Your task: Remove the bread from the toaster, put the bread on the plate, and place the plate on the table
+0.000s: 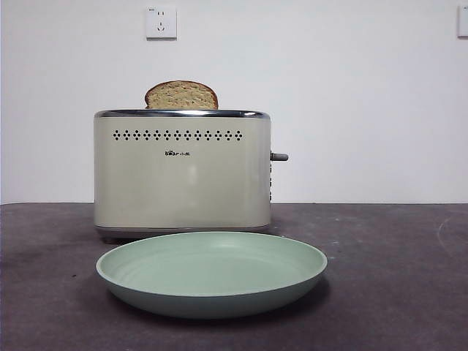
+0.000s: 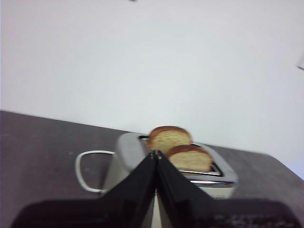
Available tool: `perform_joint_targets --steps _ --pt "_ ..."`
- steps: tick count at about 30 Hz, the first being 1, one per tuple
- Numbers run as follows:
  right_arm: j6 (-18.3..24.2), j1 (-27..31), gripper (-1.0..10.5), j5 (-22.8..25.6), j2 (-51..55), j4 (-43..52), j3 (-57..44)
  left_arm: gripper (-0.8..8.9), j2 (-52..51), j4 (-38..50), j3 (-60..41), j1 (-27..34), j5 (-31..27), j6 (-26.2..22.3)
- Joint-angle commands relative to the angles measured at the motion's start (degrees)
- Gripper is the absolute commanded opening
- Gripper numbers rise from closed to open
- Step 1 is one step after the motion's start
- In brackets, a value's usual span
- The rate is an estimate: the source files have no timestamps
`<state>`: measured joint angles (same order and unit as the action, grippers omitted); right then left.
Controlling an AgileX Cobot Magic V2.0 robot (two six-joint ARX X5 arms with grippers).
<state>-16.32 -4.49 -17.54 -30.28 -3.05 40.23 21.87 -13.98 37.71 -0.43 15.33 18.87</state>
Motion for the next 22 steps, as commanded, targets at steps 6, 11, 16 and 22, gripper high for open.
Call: perform_joint_targets --steps 6,11,16,22 --pt "1.6 -0.2 0.0 -22.23 -16.48 -0.7 14.78 -0.07 16.92 -11.54 17.86 0.13 12.5 -10.51" --pt "1.38 -1.64 2.5 -25.86 -23.85 -4.94 20.59 0.9 27.67 -18.25 27.93 0.07 21.66 -12.7" --pt "1.4 -2.56 2.9 -25.92 -25.99 -8.07 22.05 4.09 33.57 -19.78 32.74 -0.63 24.02 -13.53" --pt "1.62 -2.75 2.8 -25.9 -25.97 -8.15 22.08 4.08 39.01 -19.28 37.0 -2.29 24.09 -25.51"
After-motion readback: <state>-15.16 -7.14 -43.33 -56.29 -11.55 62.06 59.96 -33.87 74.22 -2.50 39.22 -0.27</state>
